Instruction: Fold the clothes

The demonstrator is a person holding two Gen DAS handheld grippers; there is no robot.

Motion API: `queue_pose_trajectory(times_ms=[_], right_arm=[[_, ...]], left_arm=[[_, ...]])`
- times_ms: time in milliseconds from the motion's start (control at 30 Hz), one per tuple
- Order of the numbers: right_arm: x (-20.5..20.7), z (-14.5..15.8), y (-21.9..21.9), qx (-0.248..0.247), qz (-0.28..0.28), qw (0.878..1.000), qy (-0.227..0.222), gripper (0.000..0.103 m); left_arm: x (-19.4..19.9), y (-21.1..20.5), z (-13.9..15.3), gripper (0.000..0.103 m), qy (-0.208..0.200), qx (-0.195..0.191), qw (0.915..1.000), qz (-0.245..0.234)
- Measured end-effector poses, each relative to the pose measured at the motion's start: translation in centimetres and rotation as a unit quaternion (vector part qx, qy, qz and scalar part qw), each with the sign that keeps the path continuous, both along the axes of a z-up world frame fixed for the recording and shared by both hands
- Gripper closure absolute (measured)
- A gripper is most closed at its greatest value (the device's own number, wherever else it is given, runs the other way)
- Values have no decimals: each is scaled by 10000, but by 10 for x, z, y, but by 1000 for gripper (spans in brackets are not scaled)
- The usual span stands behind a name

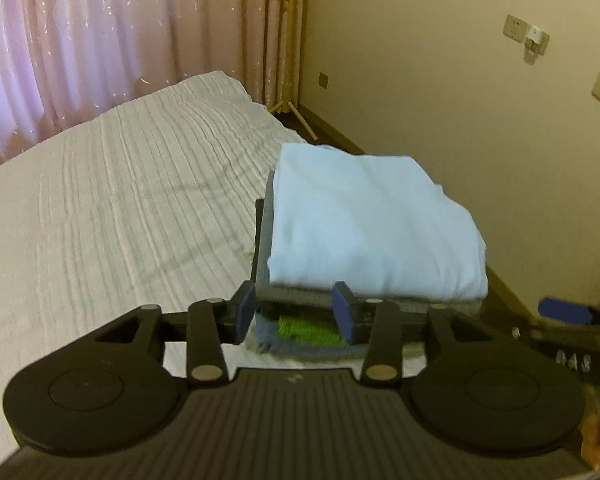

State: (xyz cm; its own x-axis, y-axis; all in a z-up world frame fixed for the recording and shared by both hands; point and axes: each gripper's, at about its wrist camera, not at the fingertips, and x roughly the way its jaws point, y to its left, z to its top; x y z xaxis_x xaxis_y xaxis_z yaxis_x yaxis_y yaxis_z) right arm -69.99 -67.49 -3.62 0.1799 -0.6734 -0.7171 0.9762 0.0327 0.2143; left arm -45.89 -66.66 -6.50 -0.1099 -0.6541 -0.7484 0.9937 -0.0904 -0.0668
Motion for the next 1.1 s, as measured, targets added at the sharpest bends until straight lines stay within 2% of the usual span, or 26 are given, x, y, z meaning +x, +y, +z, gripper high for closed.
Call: queue_pose_trajectory(times_ms=[133,233,500,967,1100], right_arm=[[3,8,16,21,-104,9999,39,11],[5,13,27,27,-157,9998,135,0],[11,26,53,-46,-222,9995,207,0],[17,35,87,118,-289,9989,336,0],[19,35,94,46,-316,9986,423,0]], left_arm=[[-2,20,13,59,-90,2,10000,32],[1,35,22,53,-146,-93,9998,63],[0,66,40,39,-248,-322,9992,57],[-7,105,45,34,-436,-405,9982,-78],[-7,112,44,28,-415,-419,9982,-95]])
